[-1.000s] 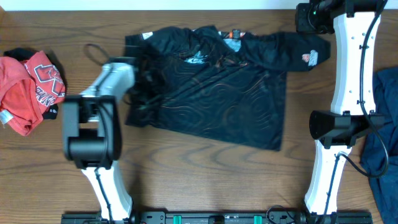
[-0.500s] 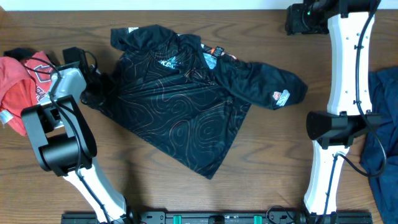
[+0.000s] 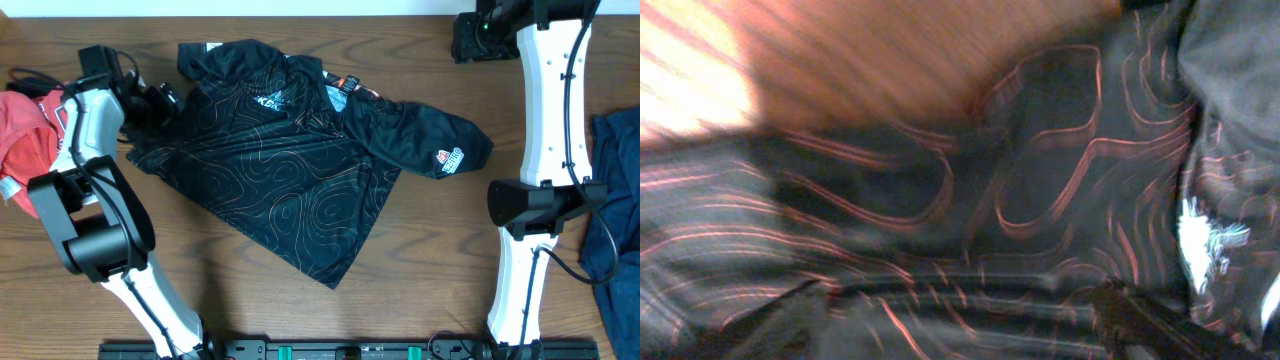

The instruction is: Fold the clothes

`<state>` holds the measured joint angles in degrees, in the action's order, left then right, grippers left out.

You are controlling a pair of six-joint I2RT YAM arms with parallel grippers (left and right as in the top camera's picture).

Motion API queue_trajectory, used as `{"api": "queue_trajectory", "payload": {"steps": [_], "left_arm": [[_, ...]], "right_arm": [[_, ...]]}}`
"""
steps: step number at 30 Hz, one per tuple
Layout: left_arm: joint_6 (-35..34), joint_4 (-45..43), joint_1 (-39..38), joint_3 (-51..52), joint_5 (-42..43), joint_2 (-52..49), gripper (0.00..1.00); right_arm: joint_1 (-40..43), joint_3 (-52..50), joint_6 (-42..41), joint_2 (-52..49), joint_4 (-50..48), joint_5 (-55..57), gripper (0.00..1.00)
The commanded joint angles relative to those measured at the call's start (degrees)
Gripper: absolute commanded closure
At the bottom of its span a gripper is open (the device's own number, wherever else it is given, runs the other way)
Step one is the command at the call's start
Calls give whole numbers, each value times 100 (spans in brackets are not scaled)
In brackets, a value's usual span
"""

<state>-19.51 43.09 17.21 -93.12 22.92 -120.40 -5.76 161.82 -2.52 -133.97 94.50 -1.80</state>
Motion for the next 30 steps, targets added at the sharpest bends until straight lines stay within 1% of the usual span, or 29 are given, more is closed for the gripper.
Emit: {"api": "queue_trajectory", "payload": {"steps": [1, 2, 3, 4, 8, 13, 17, 19, 22, 27, 30], "left_arm": [[162, 382, -297, -66, 321, 195, 42], [214, 597, -417, -66, 348, 271, 63], [232, 793, -529, -66, 352, 343, 82], [238, 1034, -673, -66, 348, 422, 94], [249, 1738, -1303, -55, 348, 684, 94], [-109, 2188, -2236, 33, 345, 745, 94], [-396, 2140, -2881, 313, 348, 745, 94], [-522, 2087, -3163, 439, 348, 745, 94], [-638, 2039, -3539, 627, 345, 741, 94], [-879, 1698, -3932, 1067, 348, 734, 94], [-1003, 1471, -4035, 1384, 352, 734, 94]], "right_arm": [[-28, -7, 7, 162, 4, -15, 51], [-22, -7, 7, 162, 4, -15, 53], [-15, -7, 24, 162, 0, -15, 53], [-11, -7, 50, 162, -2, -15, 53], [13, -7, 94, 162, -22, -15, 54], [96, -7, 133, 162, -44, -17, 54], [186, -7, 136, 162, -35, -20, 54], [216, -7, 140, 162, -17, -20, 58], [256, -7, 140, 162, -13, -20, 59], [260, -7, 138, 162, -11, -22, 58], [256, -7, 136, 162, 9, -50, 58]]}}
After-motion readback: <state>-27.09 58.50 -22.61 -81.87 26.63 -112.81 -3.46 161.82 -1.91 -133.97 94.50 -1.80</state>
